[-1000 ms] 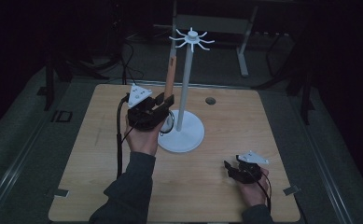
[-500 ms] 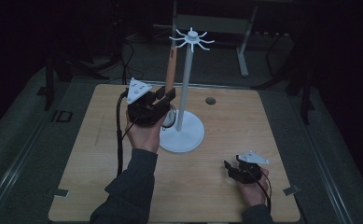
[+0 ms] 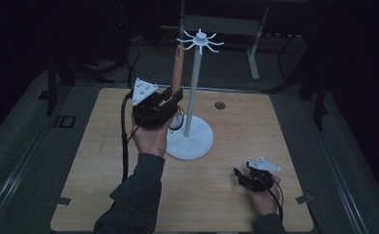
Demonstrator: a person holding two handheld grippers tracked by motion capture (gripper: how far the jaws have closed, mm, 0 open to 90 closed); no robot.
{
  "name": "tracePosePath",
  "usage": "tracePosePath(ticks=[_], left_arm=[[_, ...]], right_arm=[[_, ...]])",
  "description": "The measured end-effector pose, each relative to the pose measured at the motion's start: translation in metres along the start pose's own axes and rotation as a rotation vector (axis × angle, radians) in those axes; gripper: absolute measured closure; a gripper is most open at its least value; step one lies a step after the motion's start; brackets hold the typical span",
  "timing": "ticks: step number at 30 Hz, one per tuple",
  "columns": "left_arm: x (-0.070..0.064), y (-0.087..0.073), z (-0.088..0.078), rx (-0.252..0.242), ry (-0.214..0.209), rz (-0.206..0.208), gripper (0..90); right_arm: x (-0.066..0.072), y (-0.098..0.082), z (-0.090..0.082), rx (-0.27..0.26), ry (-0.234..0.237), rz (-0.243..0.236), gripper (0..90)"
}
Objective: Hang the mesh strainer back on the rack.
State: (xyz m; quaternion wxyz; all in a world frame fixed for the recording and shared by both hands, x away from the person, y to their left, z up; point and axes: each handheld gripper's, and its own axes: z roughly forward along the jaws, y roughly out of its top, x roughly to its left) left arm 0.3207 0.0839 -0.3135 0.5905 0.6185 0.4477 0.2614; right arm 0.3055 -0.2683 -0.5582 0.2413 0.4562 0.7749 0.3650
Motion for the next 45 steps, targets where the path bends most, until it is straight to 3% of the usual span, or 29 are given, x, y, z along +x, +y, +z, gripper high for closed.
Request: tracePosePath(ticks=[30, 45], left_arm=[[-0.001, 0.004, 0.009, 0.011, -0.004, 0.019, 69.1], [0.003, 0.004, 0.025, 0.087, -0.042, 0.010, 66.3]], right_arm=[[0.000, 0.000, 0.000, -0.003, -0.002, -0.002, 40.4], [0.000, 0.000, 0.000, -0.005, -0.001, 0.001, 40.3]])
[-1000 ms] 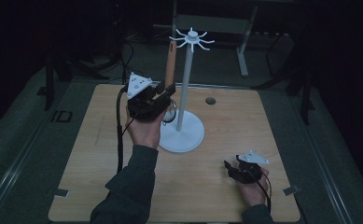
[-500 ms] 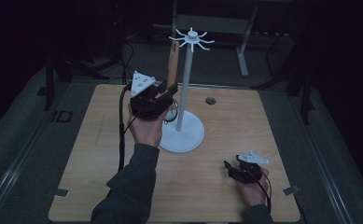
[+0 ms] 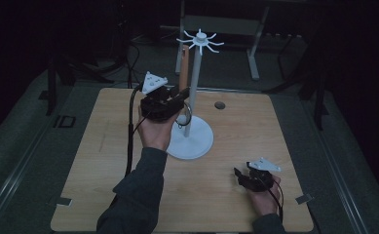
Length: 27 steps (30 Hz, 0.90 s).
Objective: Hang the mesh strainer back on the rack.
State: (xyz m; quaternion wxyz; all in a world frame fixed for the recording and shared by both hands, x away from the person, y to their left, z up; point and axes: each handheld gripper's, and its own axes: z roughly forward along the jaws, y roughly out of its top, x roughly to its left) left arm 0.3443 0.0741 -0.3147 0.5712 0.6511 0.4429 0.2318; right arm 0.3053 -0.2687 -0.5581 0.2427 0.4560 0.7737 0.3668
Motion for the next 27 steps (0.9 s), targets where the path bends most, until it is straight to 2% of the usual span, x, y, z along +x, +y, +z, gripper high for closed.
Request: tracePosePath(ticks=[2, 5, 19, 27], left_arm=[[0.001, -0.001, -0.001, -0.009, -0.001, -0.015, 59.3], [0.003, -0.003, -0.003, -0.021, 0.000, -0.024, 55.5], [-0.002, -0.004, -0.012, -0.028, -0.031, 0.001, 54.3], [0.000, -0.010, -0.014, -0.022, -0.036, -0.006, 52.0]], right_arm=[[0.000, 0.000, 0.000, 0.000, 0.000, -0.001, 40.3], [0.000, 0.000, 0.000, 0.002, -0.001, 0.000, 40.3], [0.000, 0.000, 0.000, 0.003, -0.004, 0.000, 39.7], [0.000, 0.000, 0.000, 0.001, -0.010, 0.001, 39.2]])
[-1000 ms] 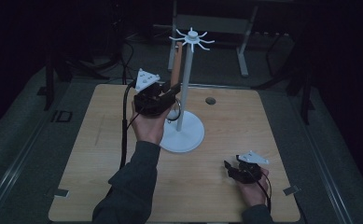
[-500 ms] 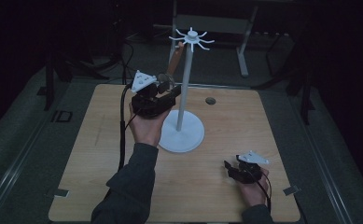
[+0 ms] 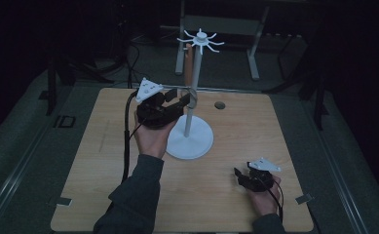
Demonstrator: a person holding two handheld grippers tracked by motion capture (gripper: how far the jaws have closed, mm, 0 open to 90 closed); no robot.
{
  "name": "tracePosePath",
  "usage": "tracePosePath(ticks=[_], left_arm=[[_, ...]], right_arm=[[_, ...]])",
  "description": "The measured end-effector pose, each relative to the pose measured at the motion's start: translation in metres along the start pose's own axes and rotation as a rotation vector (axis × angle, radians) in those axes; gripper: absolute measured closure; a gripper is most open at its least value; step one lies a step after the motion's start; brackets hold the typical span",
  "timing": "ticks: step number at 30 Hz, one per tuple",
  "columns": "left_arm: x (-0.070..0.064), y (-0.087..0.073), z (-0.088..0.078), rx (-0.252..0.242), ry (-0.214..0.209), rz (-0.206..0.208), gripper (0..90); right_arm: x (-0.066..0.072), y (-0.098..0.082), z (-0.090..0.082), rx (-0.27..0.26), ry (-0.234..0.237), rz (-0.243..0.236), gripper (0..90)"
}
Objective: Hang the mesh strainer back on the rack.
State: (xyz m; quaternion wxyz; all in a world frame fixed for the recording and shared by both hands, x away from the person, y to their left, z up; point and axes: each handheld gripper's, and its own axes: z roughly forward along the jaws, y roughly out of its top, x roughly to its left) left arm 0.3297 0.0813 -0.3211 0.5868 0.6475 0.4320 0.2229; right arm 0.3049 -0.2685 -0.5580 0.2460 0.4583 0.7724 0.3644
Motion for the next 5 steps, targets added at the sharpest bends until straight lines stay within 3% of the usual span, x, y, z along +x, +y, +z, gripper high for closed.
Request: tracePosePath(ticks=[5], left_arm=[[0.0031, -0.0068, -0.0011, 0.021, -0.001, -0.007, 51.7]], right_arm=[[-0.0003, -0.0002, 0.0000, 0.006, -0.018, -0.014, 38.9]])
